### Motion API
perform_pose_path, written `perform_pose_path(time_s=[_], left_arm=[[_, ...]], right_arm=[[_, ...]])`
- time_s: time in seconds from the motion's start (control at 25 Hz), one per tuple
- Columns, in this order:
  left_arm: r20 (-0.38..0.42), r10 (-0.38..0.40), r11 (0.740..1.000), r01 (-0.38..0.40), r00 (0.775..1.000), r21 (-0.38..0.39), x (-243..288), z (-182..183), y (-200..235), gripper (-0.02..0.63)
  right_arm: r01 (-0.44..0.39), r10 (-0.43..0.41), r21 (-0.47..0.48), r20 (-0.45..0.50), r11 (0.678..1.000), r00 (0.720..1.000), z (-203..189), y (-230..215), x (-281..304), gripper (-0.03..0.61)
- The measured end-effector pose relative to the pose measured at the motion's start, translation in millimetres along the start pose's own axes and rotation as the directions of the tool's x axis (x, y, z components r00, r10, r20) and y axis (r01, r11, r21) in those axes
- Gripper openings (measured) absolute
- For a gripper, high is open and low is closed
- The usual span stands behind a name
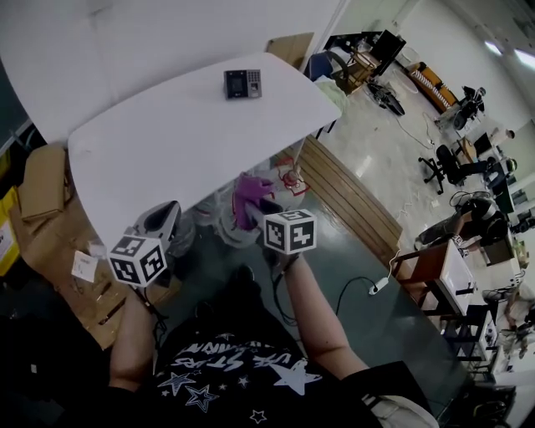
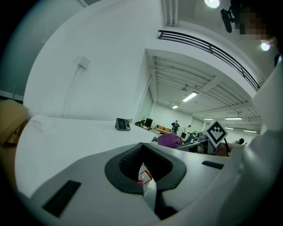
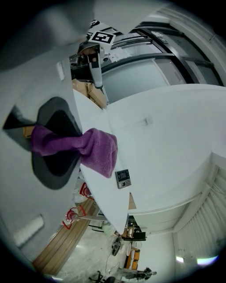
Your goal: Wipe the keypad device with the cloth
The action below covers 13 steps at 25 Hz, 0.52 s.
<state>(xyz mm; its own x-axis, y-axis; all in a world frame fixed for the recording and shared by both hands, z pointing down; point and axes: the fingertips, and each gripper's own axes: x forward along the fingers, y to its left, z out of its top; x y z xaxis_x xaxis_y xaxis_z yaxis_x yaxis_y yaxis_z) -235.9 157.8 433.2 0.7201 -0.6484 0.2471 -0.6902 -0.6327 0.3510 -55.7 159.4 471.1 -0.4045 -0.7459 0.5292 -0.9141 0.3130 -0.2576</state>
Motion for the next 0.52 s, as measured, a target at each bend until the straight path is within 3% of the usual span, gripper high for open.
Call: perform_pose_path(time_s=[0.24,0.52], left_arm=[[-0.01,-0.045,0.999,0.045,0.999,0.026,-5,-1,-3,0.005],[0.02,-0.018,1.0,0.018,1.0,0.015,-2,7,1,0.005]], right_arm=[[-0.009,0.009,-0.027,-0.007,1.0,1.0,1,17,-1,0.087],[-0.023,0.023,-0.052,0.002,0.998,1.0,10,21,1,0.087]])
